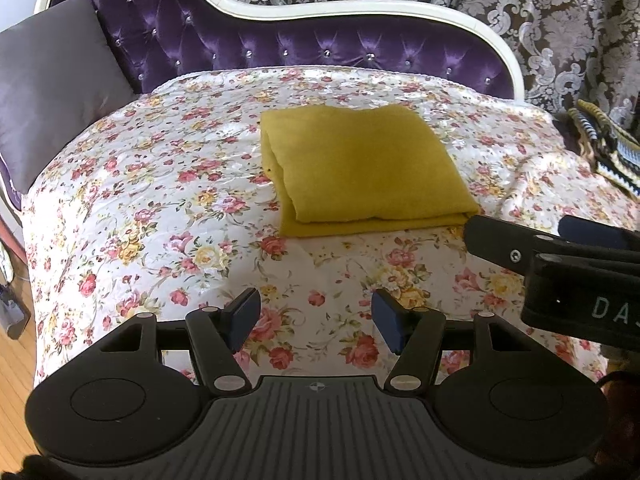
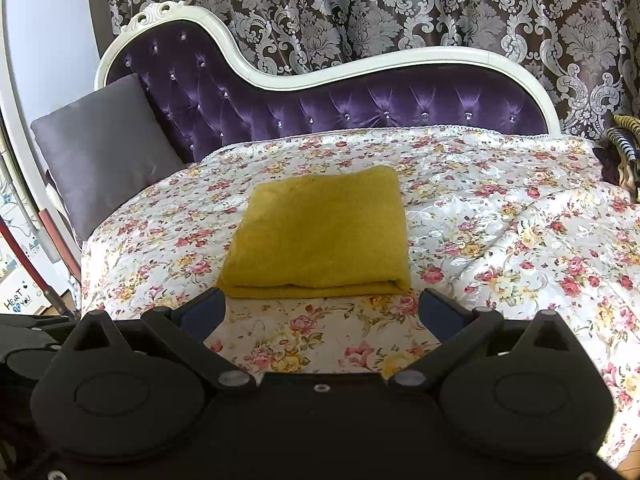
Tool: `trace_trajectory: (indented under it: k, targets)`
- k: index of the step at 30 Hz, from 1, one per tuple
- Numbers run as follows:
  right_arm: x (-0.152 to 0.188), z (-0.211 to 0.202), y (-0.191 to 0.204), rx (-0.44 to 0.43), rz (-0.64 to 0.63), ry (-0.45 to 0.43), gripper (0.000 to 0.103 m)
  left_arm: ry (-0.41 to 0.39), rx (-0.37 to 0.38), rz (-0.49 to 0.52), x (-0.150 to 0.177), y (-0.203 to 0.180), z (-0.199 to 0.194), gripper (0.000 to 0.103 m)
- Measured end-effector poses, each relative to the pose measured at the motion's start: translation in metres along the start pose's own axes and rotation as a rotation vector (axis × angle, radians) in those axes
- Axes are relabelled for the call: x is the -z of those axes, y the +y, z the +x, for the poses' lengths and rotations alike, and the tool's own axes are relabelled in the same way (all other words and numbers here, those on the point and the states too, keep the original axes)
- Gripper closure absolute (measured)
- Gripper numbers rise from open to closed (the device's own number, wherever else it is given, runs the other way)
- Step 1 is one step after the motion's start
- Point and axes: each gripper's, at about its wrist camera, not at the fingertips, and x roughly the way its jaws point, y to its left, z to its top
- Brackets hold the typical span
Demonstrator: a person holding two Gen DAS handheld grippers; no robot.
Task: Fold small clothes
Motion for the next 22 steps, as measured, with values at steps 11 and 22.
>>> trace_trajectory:
  k: [11,22]
  targets:
    - [0.001,0.009,-0.003,-0.014,0.008,0.022,0.001,0.008,-0.017,-0.014,-0.003,0.005,0.004,0.043]
    - [-0.008,0.022,-0.008,-0.009,0.008,0.048,0.001,0.016,-0.002,-0.013,-0.013,0.009,0.014,0.043]
